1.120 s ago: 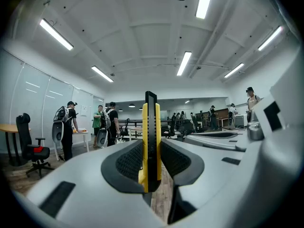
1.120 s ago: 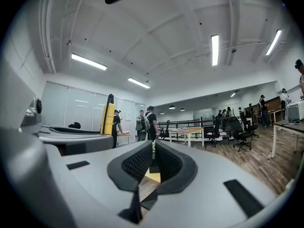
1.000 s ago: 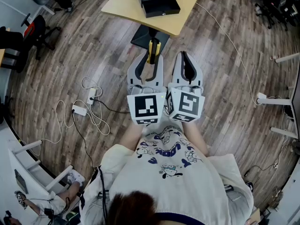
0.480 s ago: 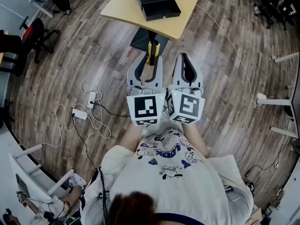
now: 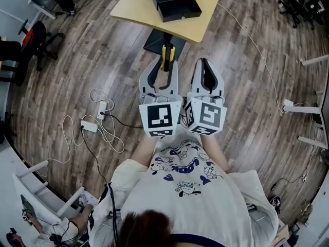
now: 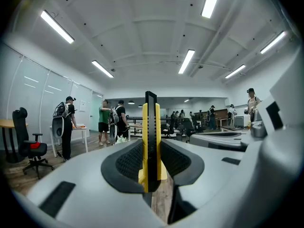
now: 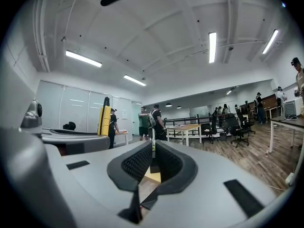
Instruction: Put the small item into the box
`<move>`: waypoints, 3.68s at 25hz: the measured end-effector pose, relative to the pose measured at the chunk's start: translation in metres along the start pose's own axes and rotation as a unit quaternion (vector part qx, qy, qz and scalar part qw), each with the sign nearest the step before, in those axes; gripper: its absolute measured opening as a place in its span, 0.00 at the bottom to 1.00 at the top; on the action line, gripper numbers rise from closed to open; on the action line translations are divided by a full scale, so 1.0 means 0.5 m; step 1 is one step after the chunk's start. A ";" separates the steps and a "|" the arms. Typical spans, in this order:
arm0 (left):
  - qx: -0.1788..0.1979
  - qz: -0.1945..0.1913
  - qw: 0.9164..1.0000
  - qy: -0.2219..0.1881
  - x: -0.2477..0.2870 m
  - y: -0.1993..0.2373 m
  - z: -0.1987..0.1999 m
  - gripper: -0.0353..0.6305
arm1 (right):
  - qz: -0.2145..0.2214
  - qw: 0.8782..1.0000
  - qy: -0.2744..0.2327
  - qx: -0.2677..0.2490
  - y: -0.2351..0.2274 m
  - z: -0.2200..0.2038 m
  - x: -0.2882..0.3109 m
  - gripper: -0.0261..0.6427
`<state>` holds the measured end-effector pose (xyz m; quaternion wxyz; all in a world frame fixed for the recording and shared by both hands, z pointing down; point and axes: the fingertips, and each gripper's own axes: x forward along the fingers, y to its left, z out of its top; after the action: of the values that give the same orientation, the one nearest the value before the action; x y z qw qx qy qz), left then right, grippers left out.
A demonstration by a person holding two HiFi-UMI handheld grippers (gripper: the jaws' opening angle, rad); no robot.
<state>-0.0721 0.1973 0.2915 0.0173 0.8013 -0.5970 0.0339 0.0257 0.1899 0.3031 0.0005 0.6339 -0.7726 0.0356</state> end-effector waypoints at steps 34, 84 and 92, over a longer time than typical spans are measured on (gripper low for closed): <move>0.004 0.042 0.998 0.035 0.503 0.071 0.019 0.24 | 0.053 0.998 0.018 0.013 -0.178 0.030 0.510 0.10; 0.118 -0.215 0.903 0.352 0.913 0.118 -0.356 0.24 | -0.148 0.970 0.182 0.066 -0.334 -0.211 0.812 0.10; 0.149 -0.264 0.853 0.424 0.924 0.091 -0.445 0.24 | -0.176 0.958 0.212 0.079 -0.353 -0.270 0.817 0.10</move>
<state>0.0082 -0.2420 0.5476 0.1576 0.8299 -0.2852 0.4529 0.1124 -0.2368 0.4662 0.1204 0.7361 -0.6254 0.2292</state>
